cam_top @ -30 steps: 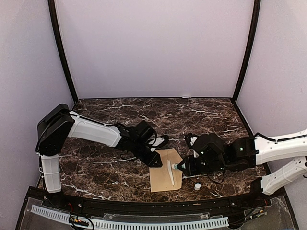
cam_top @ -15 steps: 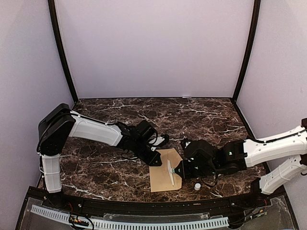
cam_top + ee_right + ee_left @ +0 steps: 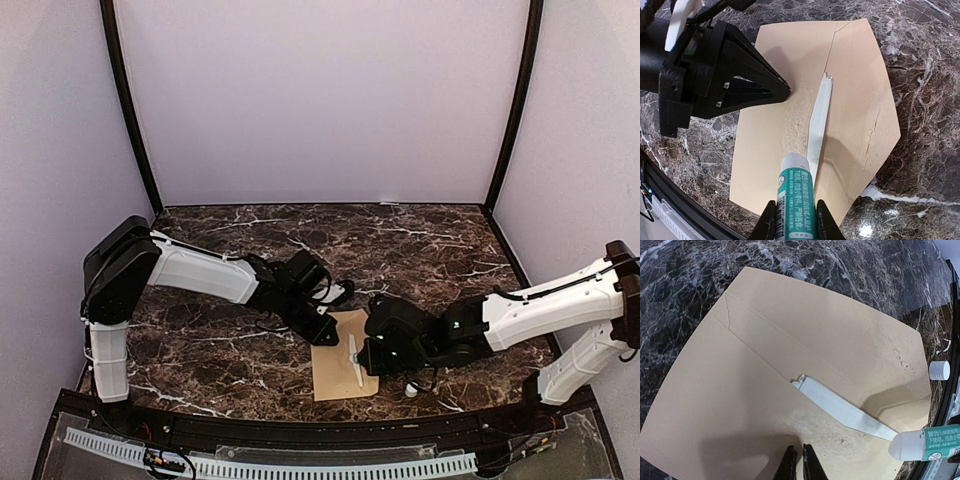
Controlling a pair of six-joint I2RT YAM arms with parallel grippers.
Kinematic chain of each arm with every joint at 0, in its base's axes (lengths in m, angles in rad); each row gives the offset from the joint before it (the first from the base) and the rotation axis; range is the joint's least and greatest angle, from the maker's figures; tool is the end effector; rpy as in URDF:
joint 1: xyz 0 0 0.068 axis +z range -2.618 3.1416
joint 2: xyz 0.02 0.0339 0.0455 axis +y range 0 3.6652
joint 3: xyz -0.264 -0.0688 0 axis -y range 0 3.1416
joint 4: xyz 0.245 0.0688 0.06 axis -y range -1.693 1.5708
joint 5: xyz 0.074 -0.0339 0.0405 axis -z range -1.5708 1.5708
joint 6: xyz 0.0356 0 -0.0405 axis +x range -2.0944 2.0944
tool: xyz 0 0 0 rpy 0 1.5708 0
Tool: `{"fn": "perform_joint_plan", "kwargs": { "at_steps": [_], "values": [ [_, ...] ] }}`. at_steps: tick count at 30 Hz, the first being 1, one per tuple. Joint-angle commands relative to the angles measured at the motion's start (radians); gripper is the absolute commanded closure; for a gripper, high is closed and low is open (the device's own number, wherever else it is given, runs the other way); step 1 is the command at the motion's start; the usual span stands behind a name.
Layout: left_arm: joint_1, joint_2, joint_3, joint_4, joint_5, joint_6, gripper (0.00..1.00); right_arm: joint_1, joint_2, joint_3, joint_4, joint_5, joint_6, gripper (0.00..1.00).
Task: Place the letter into the envelope and seal it
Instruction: Paint the envelope at the center of the board.
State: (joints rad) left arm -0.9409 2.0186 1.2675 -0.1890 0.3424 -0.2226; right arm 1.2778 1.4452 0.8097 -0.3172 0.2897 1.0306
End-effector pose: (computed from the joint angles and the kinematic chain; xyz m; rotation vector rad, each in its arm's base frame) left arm 0.2364 -0.3446 0.1413 1.0782 2.4440 -0.8634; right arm 0.0913 0.2674 0.1902 -0.1980 2.5650 0.5986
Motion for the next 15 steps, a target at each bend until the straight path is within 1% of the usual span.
{"fn": "perform_joint_plan", "kwargs": {
  "at_steps": [1, 15],
  "values": [
    [-0.005, 0.022, 0.010, -0.049, 0.000, -0.004, 0.93, 0.008, 0.022, 0.038, 0.054, 0.019, 0.004, 1.00],
    [-0.005, 0.031, 0.027, -0.070, 0.002, 0.005, 0.94, -0.012, 0.092, 0.040, 0.109, 0.023, 0.000, 1.00]
  ]
}}
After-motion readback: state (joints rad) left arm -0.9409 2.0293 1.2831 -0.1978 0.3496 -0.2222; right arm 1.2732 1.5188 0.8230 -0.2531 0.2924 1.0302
